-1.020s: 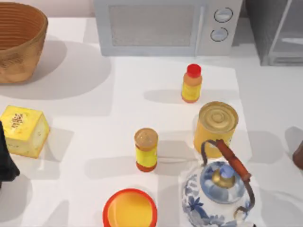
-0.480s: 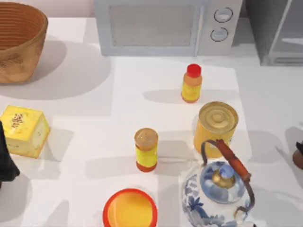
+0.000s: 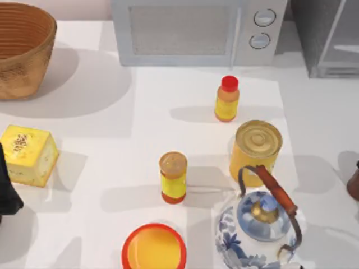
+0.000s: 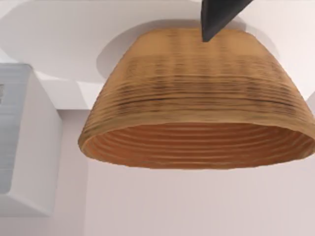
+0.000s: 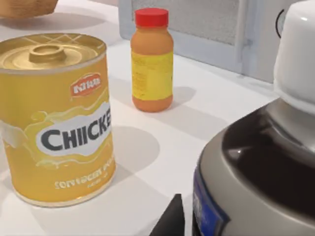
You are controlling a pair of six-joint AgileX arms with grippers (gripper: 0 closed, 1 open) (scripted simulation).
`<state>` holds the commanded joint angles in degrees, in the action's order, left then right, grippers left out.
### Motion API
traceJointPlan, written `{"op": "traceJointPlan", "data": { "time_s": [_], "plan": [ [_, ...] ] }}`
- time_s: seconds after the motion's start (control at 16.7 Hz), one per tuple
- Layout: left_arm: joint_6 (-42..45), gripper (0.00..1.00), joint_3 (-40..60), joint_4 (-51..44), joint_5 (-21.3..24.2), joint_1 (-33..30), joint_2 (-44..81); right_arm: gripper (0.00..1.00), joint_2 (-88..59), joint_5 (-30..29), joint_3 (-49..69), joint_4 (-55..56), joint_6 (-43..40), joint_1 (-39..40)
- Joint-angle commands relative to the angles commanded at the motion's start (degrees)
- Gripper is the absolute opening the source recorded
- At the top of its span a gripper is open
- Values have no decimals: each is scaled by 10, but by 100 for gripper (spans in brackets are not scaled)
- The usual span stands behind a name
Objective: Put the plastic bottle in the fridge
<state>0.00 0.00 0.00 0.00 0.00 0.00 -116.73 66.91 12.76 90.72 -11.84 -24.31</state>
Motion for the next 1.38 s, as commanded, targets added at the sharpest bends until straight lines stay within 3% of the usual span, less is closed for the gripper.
{"op": "traceJointPlan", "data": {
  "time_s": [0.3,0.36,0.96,1.14,1.38],
  "plan": [
    [0,100,0,0,0,0,0,3,0,0,0,0,0,0],
    [0,100,0,0,0,0,0,1,0,0,0,0,0,0],
    [0,100,0,0,0,0,0,1,3,1,6,-6,-6,-1],
    [0,100,0,0,0,0,0,1,23,6,47,-58,-60,0],
    [0,100,0,0,0,0,0,1,66,28,132,-198,-199,-4]
  ]
}}
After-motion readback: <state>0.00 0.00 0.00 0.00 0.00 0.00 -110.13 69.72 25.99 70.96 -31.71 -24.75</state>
